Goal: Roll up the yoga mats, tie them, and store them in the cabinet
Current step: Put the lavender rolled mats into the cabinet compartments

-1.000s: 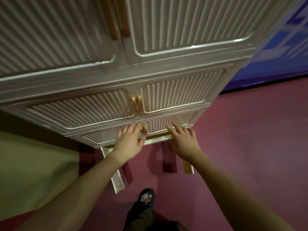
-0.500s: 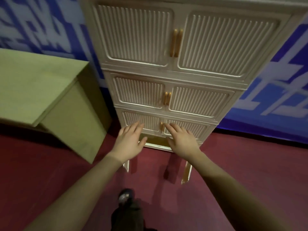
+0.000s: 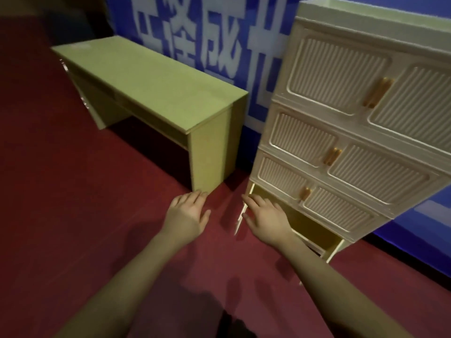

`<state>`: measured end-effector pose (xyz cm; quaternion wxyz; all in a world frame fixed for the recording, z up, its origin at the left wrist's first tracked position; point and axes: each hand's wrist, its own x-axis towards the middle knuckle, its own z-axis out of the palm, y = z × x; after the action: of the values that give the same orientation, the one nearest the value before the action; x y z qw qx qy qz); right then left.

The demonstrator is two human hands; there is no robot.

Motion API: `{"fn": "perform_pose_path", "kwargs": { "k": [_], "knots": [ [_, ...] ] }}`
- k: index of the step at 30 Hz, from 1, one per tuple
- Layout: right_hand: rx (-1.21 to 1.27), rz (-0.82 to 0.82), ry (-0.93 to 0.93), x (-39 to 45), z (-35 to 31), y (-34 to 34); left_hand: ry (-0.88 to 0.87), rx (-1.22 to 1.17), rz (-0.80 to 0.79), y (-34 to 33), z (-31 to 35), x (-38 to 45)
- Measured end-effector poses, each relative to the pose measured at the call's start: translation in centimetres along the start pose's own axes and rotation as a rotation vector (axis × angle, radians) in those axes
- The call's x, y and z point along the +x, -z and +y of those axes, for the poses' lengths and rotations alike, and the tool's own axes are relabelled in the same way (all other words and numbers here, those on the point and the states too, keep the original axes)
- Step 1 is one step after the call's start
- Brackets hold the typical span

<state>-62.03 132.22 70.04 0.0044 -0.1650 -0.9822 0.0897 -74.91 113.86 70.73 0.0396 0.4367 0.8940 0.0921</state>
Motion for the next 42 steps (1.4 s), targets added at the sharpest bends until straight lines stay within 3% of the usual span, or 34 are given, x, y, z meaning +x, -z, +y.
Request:
{"fn": "perform_pose_path", "kwargs": {
  "k": [5,13,20,30,42],
  "knots": [
    [0.001,-0.037,0.095,-4.2,-10.4,-3.1,0.066,-0.03,0.021,0.3,-6.1,-10.5],
    [0.039,0.0,0.156,-13.4,-23.9,-4.6,0.205,0.008,0.064,2.6,-10.3,-25.9],
    [0.017,-0.021,0.275,-22.7,-30.0,-5.1,0.381,0.013,0.118,3.0,-10.0,-40.2],
    [0.008,-0.077,0.472,-38.4,-37.6,-7.1,0.584,-0.029,0.071,3.2,-6.3,-63.1],
    [-0.014,-0.136,0.716,-51.4,-56.7,-10.8,0.782,-0.003,0.114,4.7,-11.0,-87.0]
  ]
}}
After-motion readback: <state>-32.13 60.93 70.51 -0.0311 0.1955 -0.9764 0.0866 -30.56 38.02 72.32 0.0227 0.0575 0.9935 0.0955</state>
